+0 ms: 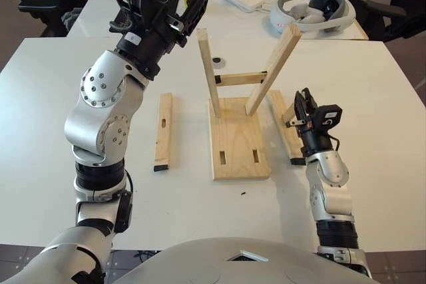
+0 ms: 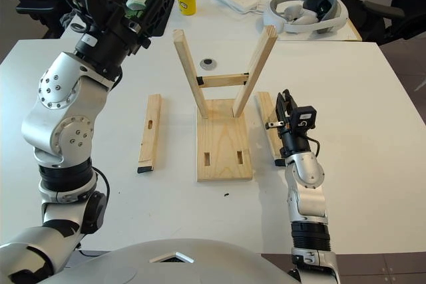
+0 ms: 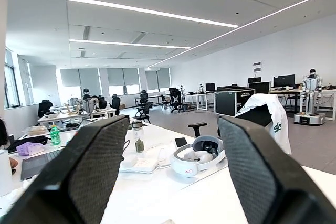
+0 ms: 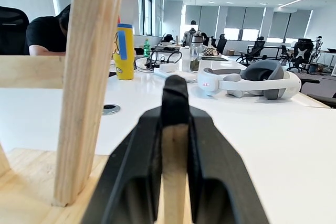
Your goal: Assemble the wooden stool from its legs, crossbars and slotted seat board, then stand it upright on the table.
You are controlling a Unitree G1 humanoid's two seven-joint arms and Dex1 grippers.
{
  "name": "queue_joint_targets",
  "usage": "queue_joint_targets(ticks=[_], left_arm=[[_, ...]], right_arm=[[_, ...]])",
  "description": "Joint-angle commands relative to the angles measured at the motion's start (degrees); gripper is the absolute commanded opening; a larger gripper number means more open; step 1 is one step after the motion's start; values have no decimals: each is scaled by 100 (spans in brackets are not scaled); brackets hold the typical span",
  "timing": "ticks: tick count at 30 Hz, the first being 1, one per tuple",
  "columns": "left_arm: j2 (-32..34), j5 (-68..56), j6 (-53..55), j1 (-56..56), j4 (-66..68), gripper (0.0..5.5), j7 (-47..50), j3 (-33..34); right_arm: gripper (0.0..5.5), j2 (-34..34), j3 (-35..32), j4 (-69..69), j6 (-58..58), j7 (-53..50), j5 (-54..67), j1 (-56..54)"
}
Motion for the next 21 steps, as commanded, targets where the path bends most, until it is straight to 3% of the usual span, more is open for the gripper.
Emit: queue_joint_targets(ticks=[1, 13, 14, 21], left_arm=[[-1, -126, 162, -60, 72, 314, -85, 82], [27, -364, 192, -41, 160, 314, -389, 162], [33, -364, 181, -33, 169, 314, -409, 166], [19, -454, 207, 13, 152, 314, -481, 214]], right_arm=[[44, 79, 19, 530, 326, 15, -81, 543], [44, -12, 9, 617, 340, -58, -284, 337], [80, -7, 13, 586, 312, -45, -288, 330], [181, 5, 4, 446, 246, 36, -264, 297]])
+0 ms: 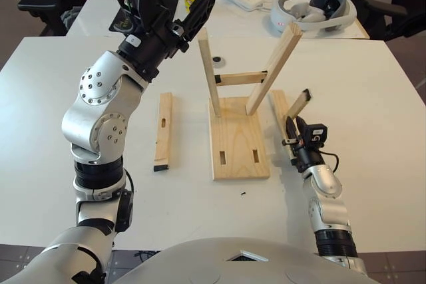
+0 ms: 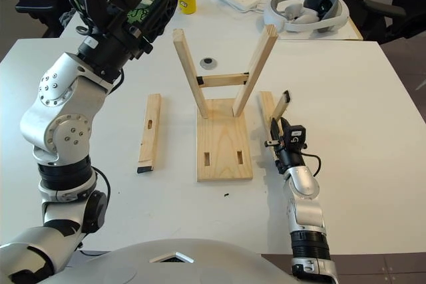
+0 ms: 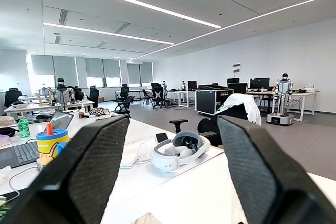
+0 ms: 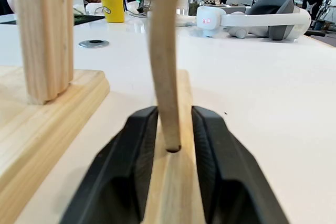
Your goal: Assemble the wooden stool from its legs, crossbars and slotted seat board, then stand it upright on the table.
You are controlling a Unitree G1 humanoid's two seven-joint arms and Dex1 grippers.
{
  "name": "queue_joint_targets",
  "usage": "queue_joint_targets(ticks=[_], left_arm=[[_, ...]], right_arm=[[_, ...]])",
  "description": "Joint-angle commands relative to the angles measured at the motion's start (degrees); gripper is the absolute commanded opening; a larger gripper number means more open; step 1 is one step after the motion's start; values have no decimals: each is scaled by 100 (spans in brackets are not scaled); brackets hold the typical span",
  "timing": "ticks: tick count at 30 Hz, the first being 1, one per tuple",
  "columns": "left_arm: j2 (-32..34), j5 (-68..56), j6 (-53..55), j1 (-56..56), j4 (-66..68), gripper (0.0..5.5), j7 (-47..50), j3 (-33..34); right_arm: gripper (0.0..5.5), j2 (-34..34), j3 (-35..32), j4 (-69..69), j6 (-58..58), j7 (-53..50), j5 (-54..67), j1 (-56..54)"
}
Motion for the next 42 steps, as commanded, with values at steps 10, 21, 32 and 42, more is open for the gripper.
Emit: queue_joint_targets(ticks=[10, 21, 32, 42], left_arm=[[5, -188, 79, 212, -155, 314, 20, 127], [-73, -154, 27, 439, -436, 314, 265, 192], [-165, 15, -22, 541, -424, 314, 497, 152], [-171, 53, 46, 620, -437, 314, 520, 94]], right_arm=[[214, -294, -167, -1647, 955, 135, 293, -361], [136, -818, -1195, -3110, 3829, -527, 2199, -2765], [3, -1104, -704, -1697, 4384, -448, 1855, -3455], [3, -1054, -453, -1955, 4160, -375, 1309, -2816]])
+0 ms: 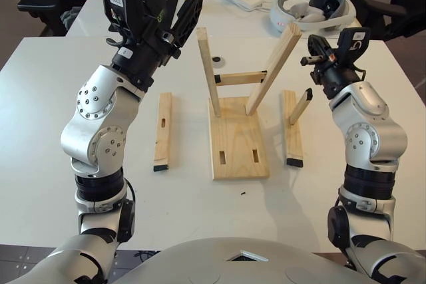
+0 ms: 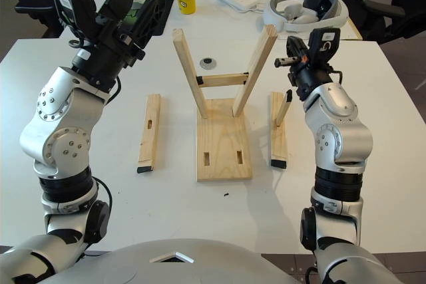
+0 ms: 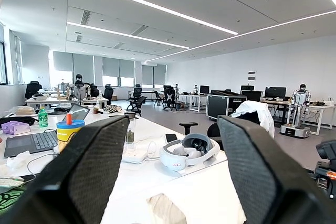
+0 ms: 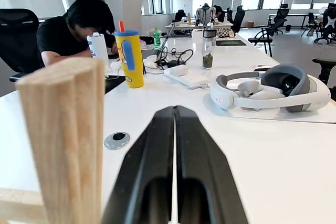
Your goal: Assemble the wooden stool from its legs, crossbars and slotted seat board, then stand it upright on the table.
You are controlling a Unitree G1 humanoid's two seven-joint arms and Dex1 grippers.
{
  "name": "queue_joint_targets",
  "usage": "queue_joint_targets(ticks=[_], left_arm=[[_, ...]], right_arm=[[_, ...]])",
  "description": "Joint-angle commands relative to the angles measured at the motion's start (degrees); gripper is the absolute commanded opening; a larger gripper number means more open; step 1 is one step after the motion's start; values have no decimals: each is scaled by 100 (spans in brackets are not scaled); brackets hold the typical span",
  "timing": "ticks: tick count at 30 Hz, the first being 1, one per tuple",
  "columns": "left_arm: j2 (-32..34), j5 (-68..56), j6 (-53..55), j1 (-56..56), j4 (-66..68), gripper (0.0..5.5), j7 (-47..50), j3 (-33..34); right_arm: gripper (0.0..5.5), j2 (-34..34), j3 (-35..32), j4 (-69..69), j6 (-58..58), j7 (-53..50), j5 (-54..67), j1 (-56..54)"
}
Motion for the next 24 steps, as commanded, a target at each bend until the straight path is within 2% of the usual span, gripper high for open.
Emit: queue_joint_targets(ticks=[1, 15, 20, 24], left_arm=[[0, 36, 49, 84, 10, 314, 26, -41], [3, 8, 37, 7, 84, 314, -40, -66], [-3, -4, 29, -44, 137, 314, -67, -75], [50, -90, 82, -126, 159, 314, -113, -13]], right_arm=[[3, -24, 79, -96, -146, 88, -186, 44], [3, -26, 325, -584, -1135, 155, -1029, -28], [3, -93, 752, 520, 346, 275, -1160, 911], [3, 74, 377, 520, 309, 173, -1086, 1240]])
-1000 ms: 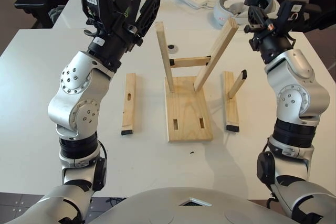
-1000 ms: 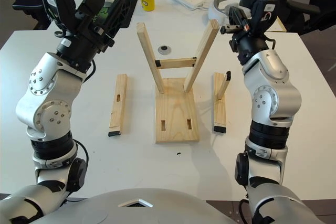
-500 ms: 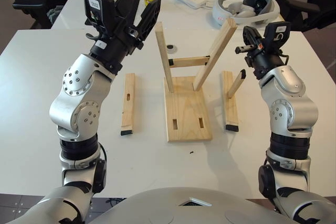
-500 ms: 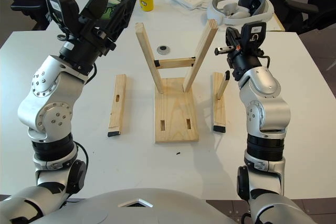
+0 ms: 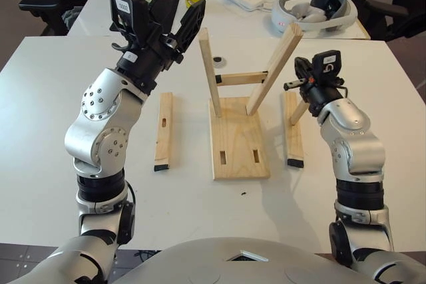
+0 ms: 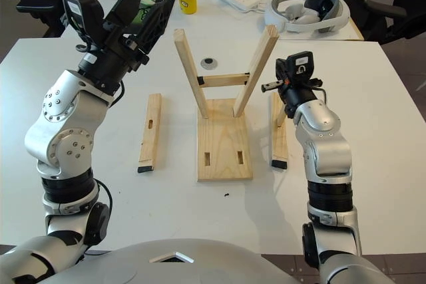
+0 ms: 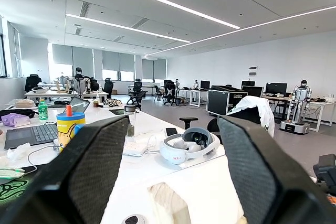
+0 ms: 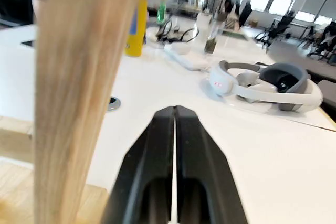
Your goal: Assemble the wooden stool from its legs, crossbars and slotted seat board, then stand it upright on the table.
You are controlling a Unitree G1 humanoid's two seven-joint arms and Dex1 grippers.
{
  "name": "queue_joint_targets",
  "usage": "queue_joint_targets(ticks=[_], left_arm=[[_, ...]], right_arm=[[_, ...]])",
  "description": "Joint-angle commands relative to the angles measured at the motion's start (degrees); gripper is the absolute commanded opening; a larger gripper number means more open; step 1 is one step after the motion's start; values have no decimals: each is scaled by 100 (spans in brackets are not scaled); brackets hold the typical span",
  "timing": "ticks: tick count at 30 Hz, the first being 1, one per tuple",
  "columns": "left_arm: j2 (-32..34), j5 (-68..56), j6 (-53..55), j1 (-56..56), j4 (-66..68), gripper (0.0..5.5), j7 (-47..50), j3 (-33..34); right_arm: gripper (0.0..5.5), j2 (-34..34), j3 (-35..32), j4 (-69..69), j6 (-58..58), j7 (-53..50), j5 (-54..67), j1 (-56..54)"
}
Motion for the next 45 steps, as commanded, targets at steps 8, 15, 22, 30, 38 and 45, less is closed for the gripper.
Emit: queue_joint_targets(ticks=[8, 15, 22, 30, 38, 45], left_arm=[[14, -59, 46, -88, 10, 314, 12, 62], [9, -56, 62, 21, -84, 314, 65, 73], [14, -96, 91, 22, -111, 314, 92, 89], [36, -128, 124, -6, -84, 314, 59, 80], [33, -123, 123, -18, -73, 314, 49, 70], [44, -129, 130, -46, -54, 314, 13, 53]], right_arm=[[3, 340, -519, 242, -679, -26, 82, 109], [3, 280, -785, -690, -1443, -136, 102, -481], [3, 284, -636, -898, -1397, -135, -60, -575], [3, 312, -623, -1036, -1381, -150, -62, -641], [3, 287, -628, -1030, -1369, -133, -76, -668], [3, 256, -629, -1068, -1398, -133, -114, -693]])
